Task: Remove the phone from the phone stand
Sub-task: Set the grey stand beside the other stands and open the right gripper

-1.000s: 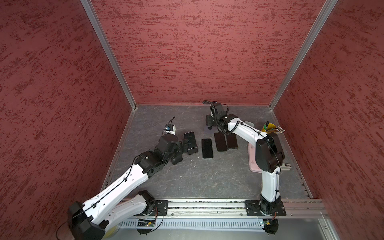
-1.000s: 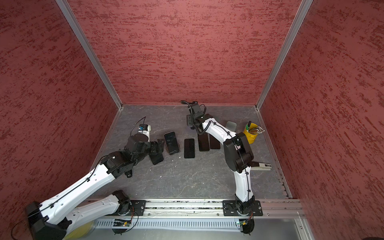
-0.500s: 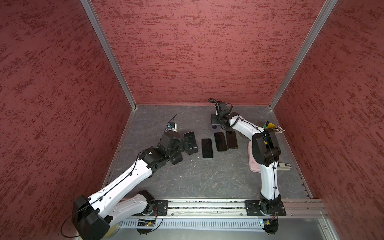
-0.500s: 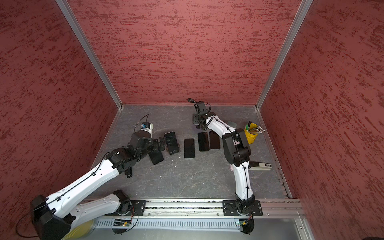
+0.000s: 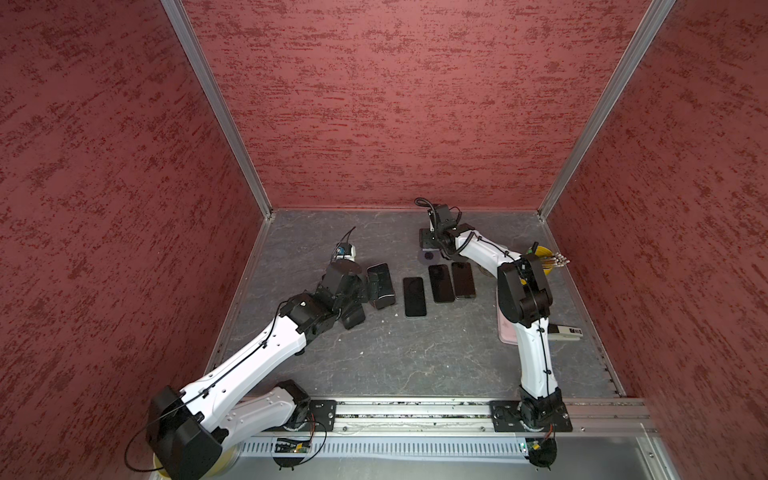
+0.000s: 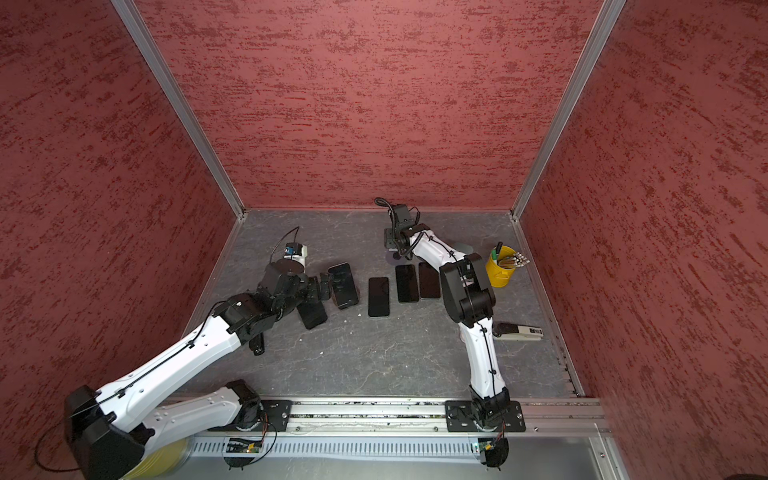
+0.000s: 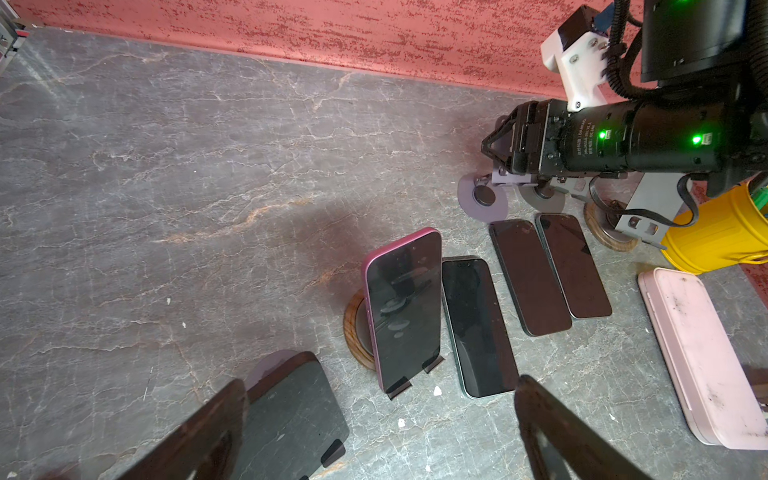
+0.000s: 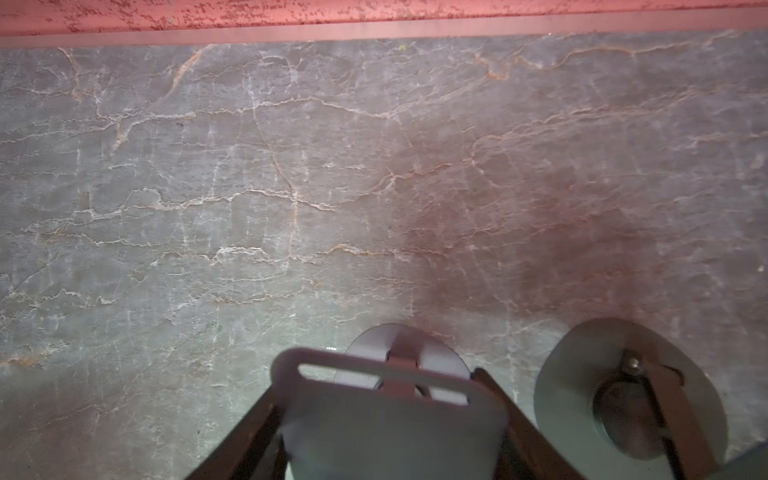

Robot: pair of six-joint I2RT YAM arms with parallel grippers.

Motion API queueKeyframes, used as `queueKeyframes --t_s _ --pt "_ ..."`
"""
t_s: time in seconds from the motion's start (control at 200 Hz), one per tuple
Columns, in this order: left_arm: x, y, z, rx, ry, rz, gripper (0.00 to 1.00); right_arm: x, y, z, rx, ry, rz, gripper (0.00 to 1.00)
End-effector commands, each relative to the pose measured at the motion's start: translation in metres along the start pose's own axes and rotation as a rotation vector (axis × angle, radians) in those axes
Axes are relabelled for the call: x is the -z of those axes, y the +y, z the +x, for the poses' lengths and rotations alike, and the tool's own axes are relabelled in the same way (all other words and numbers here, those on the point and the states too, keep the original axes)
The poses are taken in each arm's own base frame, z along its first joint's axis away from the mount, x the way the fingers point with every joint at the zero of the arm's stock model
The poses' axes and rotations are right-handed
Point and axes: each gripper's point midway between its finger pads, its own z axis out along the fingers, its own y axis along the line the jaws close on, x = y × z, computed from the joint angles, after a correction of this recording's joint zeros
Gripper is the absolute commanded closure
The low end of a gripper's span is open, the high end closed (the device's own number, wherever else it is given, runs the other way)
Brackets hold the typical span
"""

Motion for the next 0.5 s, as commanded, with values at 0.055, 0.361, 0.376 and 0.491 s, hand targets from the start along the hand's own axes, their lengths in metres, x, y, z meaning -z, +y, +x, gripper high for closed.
queueKeyframes --t_s 0.055,0.361,0.376,0.491 --pt "0.001 -0.007 -0.013 0.014 -0.018 0.023 0.00 0.001 0.002 -0.010 0.005 -0.011 -0.010 0.30" --pt "0.000 -0.009 -0.012 0.020 -0.009 0.027 0.00 0.012 0.006 -0.019 0.004 -0.028 -0.029 0.16" --pt "0.000 -0.009 -0.012 0.020 -0.008 0.027 0.00 0.013 0.006 -0.020 0.003 -0.031 -0.030 0.15" --pt "0.001 -0.008 -0.011 0.026 -0.002 0.025 0.00 0.023 0.008 -0.025 0.001 -0.050 -0.040 0.01"
